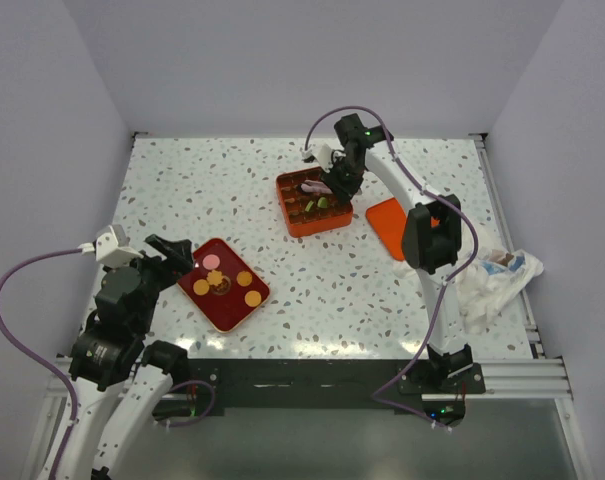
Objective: Pack the cookies
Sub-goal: Place the fake cookies in the packing box, then pick up the fake cookies from the plate, then place the fake cookies in the packing box.
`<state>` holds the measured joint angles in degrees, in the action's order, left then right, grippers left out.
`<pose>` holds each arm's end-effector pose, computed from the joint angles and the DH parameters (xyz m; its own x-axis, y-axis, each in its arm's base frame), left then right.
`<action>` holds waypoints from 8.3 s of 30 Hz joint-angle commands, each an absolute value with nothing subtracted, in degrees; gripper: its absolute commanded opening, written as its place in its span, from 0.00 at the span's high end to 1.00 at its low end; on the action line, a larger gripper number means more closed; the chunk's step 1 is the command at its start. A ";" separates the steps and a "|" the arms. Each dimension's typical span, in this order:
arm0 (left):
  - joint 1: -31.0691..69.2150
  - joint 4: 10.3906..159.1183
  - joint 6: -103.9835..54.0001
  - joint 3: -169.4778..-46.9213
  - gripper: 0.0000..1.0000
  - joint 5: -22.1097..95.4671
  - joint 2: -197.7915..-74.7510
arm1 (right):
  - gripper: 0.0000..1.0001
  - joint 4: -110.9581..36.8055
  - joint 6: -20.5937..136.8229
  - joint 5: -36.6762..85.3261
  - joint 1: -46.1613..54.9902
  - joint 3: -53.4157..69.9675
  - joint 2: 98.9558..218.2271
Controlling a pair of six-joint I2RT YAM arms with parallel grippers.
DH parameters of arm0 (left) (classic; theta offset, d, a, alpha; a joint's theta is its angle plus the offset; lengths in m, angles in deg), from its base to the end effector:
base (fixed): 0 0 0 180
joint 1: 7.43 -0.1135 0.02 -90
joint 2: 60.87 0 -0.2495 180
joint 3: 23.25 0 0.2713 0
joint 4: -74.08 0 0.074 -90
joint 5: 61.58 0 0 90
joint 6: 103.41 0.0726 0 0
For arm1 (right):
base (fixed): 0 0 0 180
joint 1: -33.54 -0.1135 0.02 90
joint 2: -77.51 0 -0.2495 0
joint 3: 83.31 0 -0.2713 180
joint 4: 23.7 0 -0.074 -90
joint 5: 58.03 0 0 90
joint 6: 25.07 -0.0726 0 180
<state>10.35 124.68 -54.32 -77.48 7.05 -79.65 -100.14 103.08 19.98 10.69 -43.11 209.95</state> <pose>0.1428 -0.0180 0.3142 -0.1550 -0.5907 -0.7918 -0.2012 0.8036 -0.5601 0.4634 0.2116 0.1969 -0.4000 -0.8243 -0.4007 -0.8842 0.4622 -0.0680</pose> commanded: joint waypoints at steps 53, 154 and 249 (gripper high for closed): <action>10.59 122.45 -53.67 -78.04 0.12 7.24 -79.76 | 1.00 -98.09 102.90 18.08 10.25 -43.18 206.45; 10.59 128.87 -54.81 -79.62 0.11 5.13 -76.95 | 0.67 -82.63 97.10 18.43 -23.41 -23.58 201.70; 10.59 123.60 -55.25 -74.79 0.11 7.24 -77.83 | 0.87 -94.05 97.28 18.78 14.38 -40.37 206.53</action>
<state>10.35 125.51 -54.82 -74.79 7.21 -78.06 -93.19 97.03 19.41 14.56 -37.14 206.59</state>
